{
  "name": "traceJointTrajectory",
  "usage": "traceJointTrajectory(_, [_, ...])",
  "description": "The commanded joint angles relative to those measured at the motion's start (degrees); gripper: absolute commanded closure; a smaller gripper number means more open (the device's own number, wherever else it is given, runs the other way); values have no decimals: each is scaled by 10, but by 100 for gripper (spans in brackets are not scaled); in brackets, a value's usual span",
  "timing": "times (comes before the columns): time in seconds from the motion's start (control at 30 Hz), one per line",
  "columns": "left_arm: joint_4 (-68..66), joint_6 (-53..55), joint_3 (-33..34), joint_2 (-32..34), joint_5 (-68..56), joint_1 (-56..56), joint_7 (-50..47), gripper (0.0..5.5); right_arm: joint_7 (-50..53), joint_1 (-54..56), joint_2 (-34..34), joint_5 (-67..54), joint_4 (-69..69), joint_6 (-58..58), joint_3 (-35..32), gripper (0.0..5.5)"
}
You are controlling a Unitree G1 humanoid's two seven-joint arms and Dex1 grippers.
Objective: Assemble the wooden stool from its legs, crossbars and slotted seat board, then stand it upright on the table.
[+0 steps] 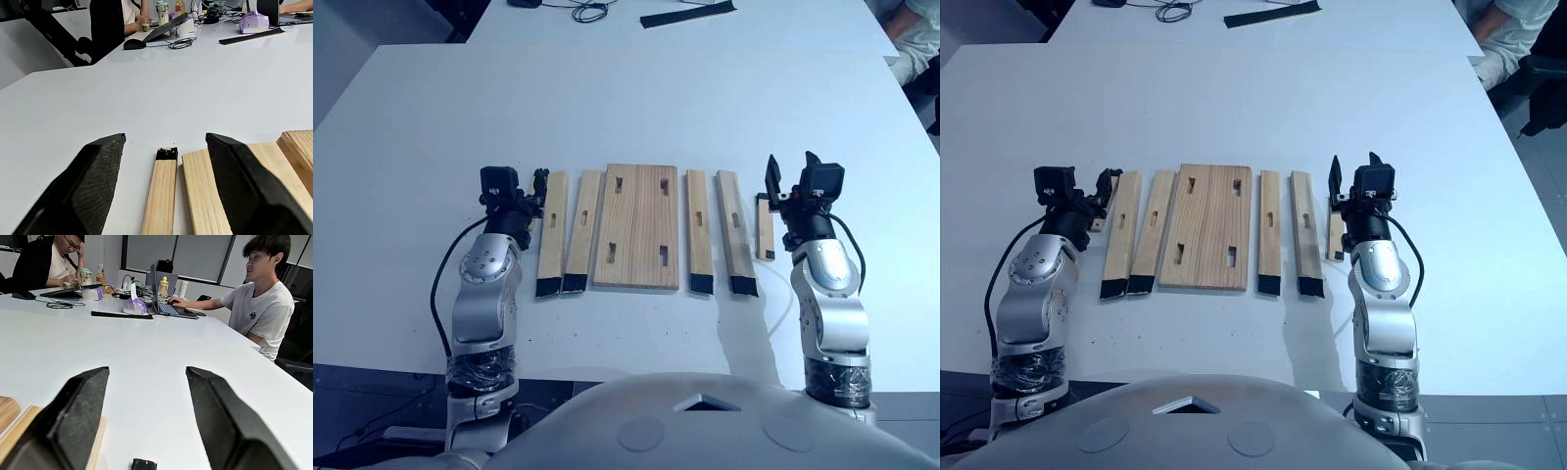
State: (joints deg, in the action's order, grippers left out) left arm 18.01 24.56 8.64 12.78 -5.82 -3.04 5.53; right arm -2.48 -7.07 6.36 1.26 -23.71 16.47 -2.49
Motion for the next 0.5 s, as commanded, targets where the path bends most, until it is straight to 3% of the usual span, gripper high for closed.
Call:
traceJointTrajectory(0.03, [-11,6,-5,7,8,10,3,245,3,3,-4,-1,-6,2,2,260])
traceJointTrajectory(0.5, [-23,6,5,7,3,7,-2,245,0,2,-5,0,-1,-1,6,260])
